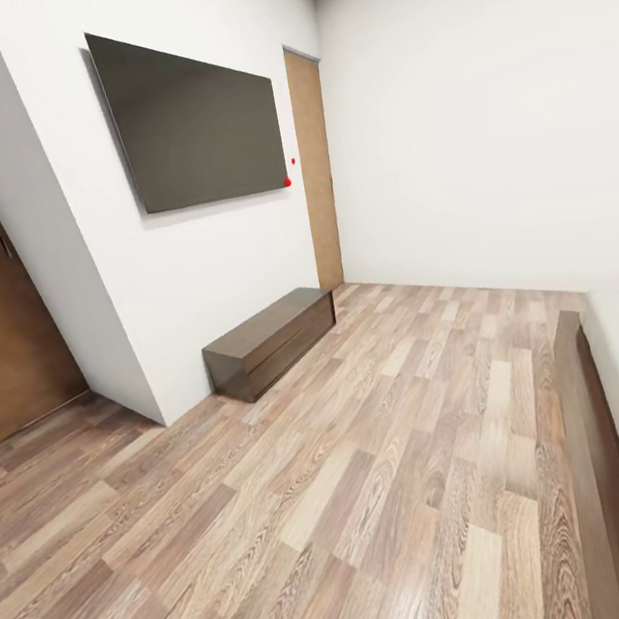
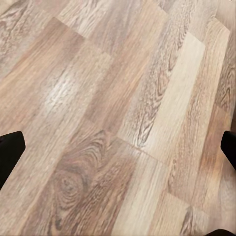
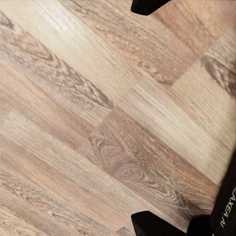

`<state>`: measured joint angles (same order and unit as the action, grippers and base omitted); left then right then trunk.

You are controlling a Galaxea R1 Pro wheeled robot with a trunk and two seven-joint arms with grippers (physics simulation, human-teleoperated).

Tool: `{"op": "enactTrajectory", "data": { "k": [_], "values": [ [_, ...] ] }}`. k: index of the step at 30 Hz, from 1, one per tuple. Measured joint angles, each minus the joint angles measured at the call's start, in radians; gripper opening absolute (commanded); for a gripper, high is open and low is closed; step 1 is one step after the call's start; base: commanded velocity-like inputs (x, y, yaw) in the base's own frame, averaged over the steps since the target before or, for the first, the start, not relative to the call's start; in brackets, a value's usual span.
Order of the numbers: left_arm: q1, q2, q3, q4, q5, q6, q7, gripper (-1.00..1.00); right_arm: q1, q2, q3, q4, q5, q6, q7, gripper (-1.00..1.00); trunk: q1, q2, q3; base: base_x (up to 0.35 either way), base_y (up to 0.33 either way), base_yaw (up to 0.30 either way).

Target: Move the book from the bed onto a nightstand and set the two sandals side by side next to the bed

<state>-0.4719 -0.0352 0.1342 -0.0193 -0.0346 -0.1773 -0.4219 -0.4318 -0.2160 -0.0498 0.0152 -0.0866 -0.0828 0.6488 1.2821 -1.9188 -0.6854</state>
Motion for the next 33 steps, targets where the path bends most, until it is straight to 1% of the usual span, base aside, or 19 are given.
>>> {"op": "enactTrajectory", "data": {
  "k": [6,33],
  "values": [
    [0.000,0.000,0.000,0.000,0.000,0.000,0.000,1.00,0.000,0.000,0.000,0.000,0.000,-0.001,0.000,1.00,-0.023,0.042,0.019,0.000,0.000,0.000],
    [0.000,0.000,0.000,0.000,0.000,0.000,-0.002,1.00,0.000,0.000,0.000,0.000,0.000,-0.001,0.000,1.00,-0.023,0.042,0.019,0.000,0.000,0.000]
  ]
}}
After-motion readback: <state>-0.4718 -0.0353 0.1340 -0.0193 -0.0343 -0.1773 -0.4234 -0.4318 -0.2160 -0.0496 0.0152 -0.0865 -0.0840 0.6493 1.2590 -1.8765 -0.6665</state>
